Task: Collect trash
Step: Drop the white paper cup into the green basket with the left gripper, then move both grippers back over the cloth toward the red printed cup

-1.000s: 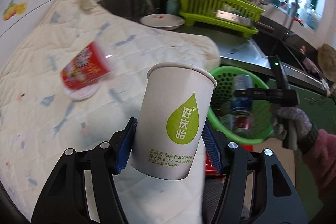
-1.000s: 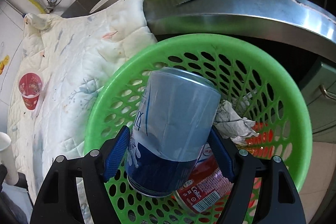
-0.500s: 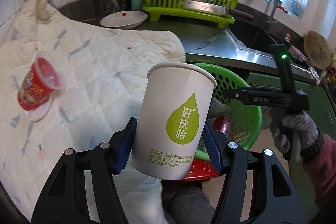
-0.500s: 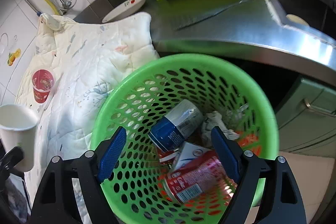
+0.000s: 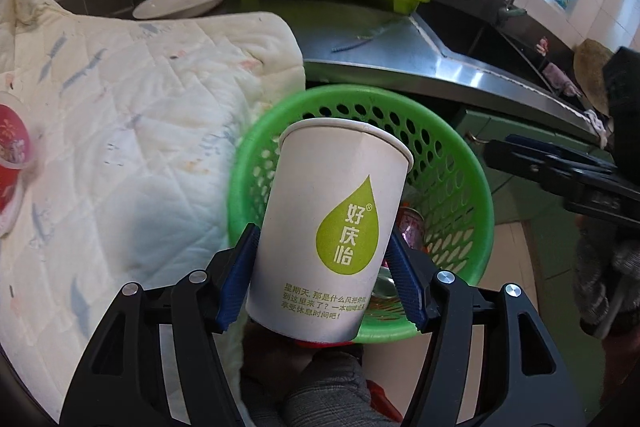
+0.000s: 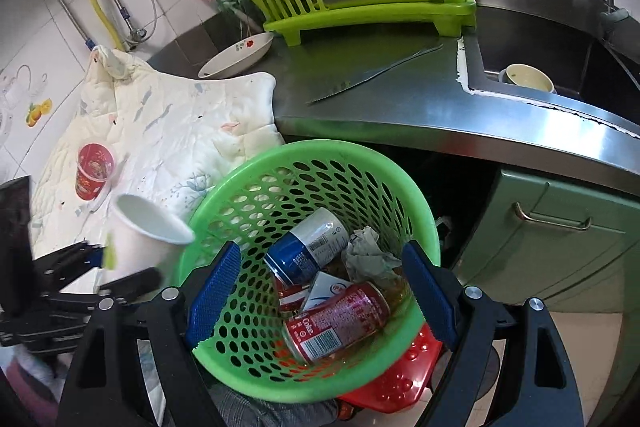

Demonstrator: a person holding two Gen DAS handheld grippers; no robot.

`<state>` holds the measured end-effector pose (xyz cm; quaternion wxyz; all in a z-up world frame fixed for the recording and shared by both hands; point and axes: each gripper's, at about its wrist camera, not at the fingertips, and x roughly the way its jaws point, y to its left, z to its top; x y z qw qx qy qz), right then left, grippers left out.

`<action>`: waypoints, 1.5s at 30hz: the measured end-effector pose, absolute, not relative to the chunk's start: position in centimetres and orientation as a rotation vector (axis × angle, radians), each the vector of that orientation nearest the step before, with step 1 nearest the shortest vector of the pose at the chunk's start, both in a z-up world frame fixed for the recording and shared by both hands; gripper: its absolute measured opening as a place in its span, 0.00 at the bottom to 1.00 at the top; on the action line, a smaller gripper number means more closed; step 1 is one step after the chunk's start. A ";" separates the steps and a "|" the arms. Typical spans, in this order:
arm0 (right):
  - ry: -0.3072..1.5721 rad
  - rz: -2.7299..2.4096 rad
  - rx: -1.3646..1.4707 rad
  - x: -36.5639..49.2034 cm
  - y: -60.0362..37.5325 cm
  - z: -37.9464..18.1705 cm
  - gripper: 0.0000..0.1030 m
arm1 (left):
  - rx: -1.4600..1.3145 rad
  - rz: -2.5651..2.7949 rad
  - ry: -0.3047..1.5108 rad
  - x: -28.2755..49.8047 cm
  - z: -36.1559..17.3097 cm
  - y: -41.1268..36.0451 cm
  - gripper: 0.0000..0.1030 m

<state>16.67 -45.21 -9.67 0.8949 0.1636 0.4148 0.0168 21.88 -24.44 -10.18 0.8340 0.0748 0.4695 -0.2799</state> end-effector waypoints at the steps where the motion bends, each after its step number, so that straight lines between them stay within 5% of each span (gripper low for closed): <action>1: 0.860 0.035 0.336 16.5 -45.2 -9.6 0.77 | 0.155 -0.596 0.999 22.0 -10.4 -24.6 0.62; 16: 0.859 0.048 0.330 15.6 -44.8 -9.4 0.77 | 0.137 -0.584 1.004 21.7 -10.6 -24.2 0.70; 45: 0.827 0.227 0.158 17.9 -32.7 -5.6 0.80 | 0.020 -0.320 0.879 19.3 -4.9 -8.2 0.76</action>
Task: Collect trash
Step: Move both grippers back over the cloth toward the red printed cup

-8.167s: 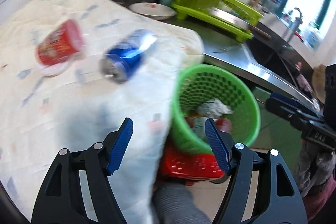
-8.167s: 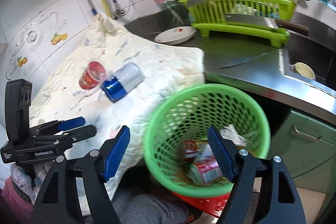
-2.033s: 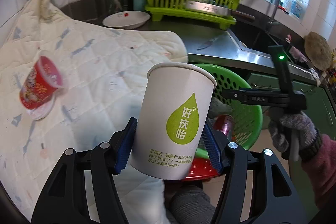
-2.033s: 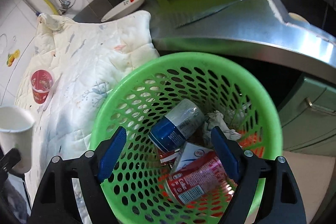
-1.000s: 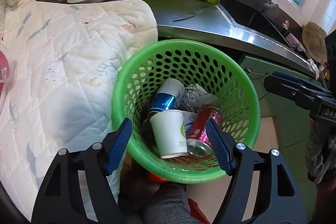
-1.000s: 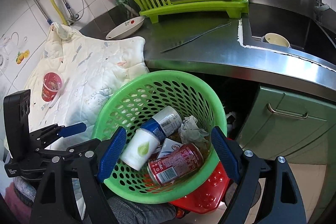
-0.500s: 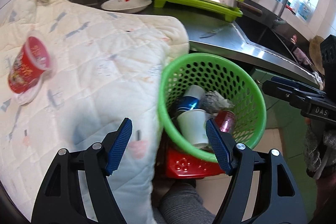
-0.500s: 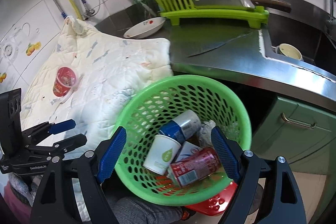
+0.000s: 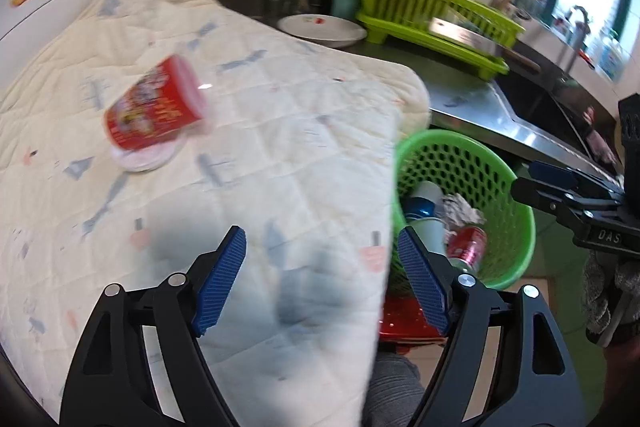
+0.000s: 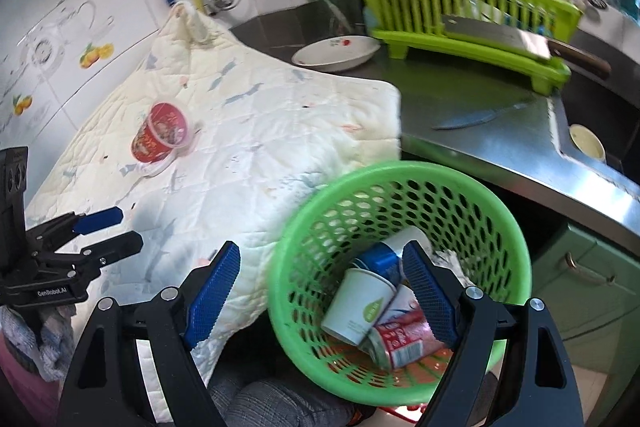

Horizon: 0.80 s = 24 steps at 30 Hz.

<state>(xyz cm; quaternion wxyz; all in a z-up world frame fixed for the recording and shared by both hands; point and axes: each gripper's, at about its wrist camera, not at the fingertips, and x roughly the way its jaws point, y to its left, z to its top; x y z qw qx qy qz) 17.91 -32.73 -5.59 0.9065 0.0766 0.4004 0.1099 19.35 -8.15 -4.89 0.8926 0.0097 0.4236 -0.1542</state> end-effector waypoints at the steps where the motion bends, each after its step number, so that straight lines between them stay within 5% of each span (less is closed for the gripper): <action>1: 0.825 0.235 0.147 18.1 -32.1 -5.5 0.80 | 0.012 -0.298 0.876 19.3 -4.8 -7.1 0.77; 24: 0.832 0.517 -0.022 27.5 -14.2 -3.3 0.87 | -0.162 -0.028 0.880 20.6 -5.3 8.6 0.78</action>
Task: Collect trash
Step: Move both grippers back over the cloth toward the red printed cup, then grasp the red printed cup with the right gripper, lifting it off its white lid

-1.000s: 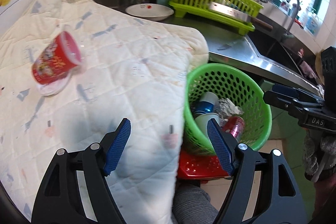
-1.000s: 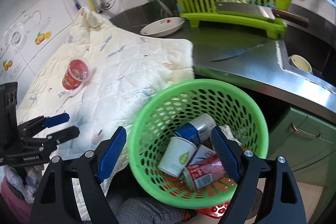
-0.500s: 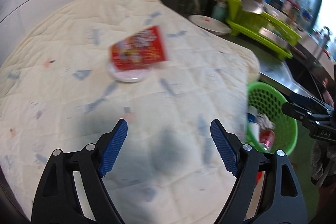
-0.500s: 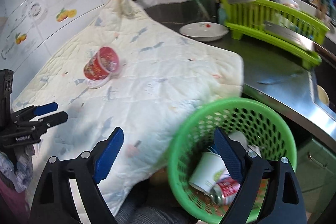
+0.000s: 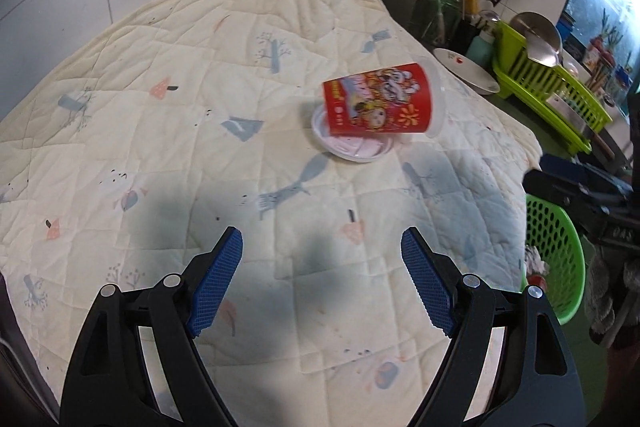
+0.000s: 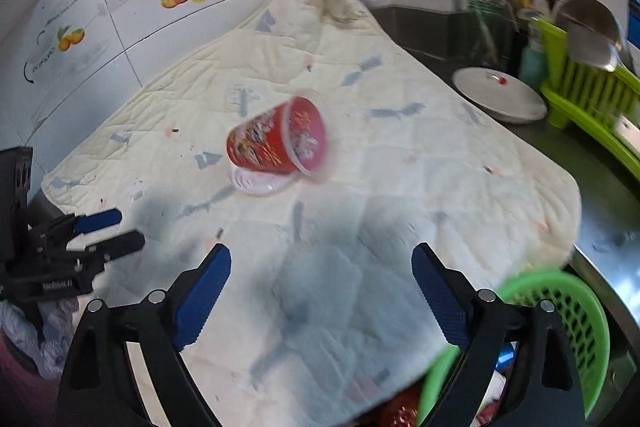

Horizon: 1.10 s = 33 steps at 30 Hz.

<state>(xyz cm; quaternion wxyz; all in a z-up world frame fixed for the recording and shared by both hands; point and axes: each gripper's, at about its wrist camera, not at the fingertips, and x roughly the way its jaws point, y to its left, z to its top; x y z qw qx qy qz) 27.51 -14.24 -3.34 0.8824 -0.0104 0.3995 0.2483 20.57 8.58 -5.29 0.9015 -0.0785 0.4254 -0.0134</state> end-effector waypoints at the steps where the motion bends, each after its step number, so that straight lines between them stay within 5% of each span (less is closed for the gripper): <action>1: 0.834 0.524 -0.026 28.0 -13.6 -3.3 0.87 | -0.166 -0.026 0.883 20.7 -5.4 8.9 0.78; 33: 0.956 1.001 0.202 44.5 -9.7 -9.9 0.93 | -0.193 -0.027 0.913 24.3 -7.7 11.1 0.78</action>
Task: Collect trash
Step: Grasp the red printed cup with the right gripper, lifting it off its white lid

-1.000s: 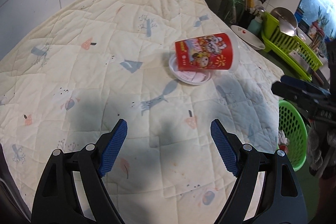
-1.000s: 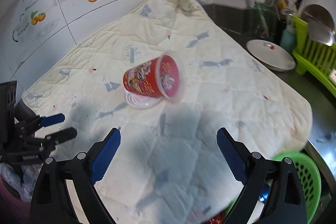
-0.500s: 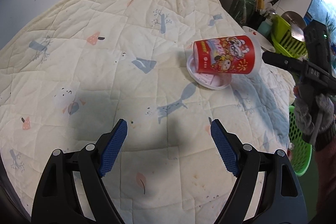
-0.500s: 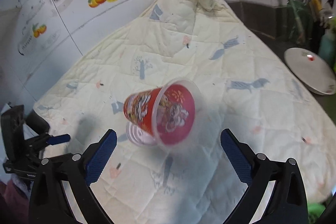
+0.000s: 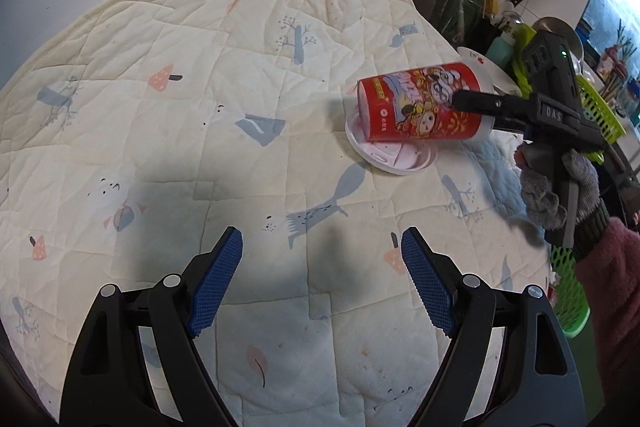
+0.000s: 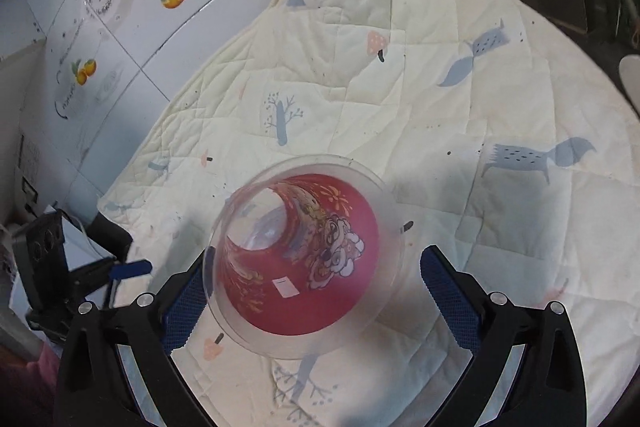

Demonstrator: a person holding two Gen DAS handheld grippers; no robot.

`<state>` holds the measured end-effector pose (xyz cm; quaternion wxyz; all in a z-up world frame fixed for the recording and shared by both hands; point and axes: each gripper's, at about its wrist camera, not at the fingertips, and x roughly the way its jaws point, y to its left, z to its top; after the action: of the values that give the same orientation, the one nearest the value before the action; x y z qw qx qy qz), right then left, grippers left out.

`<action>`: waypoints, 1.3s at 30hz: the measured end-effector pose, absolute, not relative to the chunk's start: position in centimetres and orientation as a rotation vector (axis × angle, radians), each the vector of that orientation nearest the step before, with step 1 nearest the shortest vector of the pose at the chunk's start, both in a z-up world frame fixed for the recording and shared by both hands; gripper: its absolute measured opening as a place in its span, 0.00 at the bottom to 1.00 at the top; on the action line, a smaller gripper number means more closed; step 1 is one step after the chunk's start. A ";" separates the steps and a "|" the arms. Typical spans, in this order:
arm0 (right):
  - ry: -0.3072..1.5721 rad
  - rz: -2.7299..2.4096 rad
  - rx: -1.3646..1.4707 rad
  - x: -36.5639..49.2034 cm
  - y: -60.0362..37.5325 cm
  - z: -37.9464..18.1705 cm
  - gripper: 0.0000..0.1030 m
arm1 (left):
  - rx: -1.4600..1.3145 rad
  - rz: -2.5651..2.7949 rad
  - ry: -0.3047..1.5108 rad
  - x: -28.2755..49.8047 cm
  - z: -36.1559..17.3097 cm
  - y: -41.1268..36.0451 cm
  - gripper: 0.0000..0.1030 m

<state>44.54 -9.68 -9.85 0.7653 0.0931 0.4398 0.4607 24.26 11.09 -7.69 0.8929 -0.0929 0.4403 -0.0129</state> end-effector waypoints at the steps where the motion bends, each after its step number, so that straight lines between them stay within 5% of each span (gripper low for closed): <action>1: 0.967 1.011 0.228 44.8 -9.8 -10.2 0.93 | -0.194 -0.025 0.916 24.3 -7.8 11.1 0.78; 27: 1.059 1.102 0.506 46.0 -9.4 -11.3 0.93 | -0.192 -0.029 0.943 25.4 -8.9 10.9 0.78; 31: 1.059 1.077 0.492 45.3 -9.4 -11.0 0.84 | -0.187 -0.023 0.939 25.6 -8.8 10.8 0.78; 39: 0.950 1.008 0.549 42.7 -12.3 -8.1 0.83 | -0.136 -0.027 0.923 26.8 -8.4 9.5 0.78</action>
<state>42.67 -12.29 -8.12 0.7352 0.2496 0.4322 0.4586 26.76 9.49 -8.43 0.8930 -0.0654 0.4451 -0.0131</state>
